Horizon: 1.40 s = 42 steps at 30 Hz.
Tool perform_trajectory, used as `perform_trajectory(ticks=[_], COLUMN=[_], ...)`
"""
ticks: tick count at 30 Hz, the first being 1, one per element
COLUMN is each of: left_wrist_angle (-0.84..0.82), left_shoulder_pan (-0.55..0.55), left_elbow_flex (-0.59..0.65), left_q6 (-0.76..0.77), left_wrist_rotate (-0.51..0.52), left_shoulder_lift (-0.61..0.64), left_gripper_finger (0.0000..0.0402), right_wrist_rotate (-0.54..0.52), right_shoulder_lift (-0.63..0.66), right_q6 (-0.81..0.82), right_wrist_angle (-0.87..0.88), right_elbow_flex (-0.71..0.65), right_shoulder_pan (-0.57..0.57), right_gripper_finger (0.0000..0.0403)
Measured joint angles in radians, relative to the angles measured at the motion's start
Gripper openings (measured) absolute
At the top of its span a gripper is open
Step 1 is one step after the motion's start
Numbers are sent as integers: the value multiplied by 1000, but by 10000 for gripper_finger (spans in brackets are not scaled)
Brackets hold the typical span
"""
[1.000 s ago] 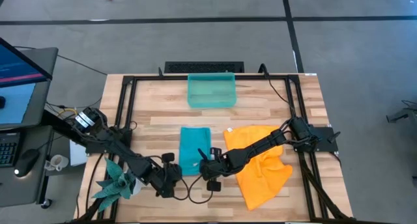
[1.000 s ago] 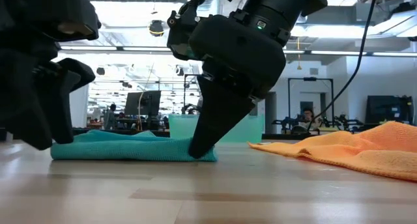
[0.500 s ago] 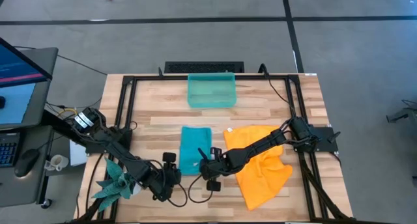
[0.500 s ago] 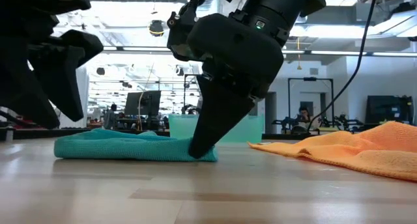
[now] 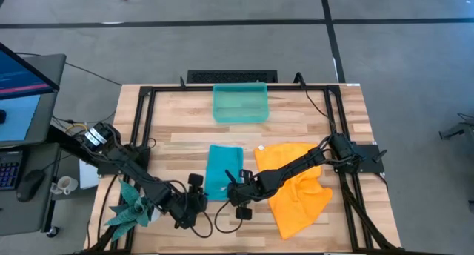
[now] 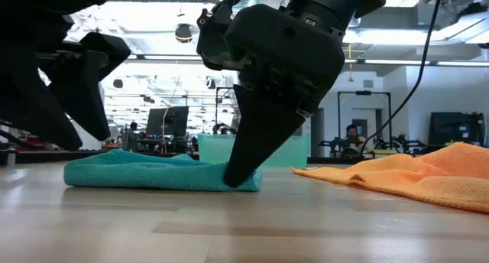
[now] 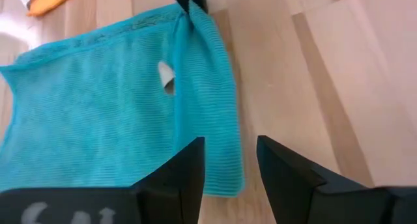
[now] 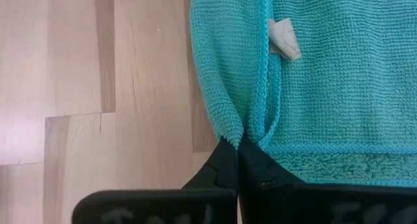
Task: Roll microfiber towels into tight, uniform cylinder then place into a basket
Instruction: Roll the blue microfiber cloth
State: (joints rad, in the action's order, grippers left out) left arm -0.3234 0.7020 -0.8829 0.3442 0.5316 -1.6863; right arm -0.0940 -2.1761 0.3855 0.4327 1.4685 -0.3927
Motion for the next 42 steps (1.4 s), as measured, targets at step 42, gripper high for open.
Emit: perform_trajectory(ticks=[42], left_wrist_angle=[-28], left_shoulder_pan=[-95], left_elbow_flex=[6], left_q6=[228], left_wrist_rotate=[-177], left_shoulder_lift=[-85], left_gripper_finger=[10], right_wrist_rotate=[77], right_shoulder_lift=[0], right_q6=[-20], right_wrist_angle=[-38], right_elbow_flex=[0], right_shoulder_pan=[-29], right_gripper_finger=[7])
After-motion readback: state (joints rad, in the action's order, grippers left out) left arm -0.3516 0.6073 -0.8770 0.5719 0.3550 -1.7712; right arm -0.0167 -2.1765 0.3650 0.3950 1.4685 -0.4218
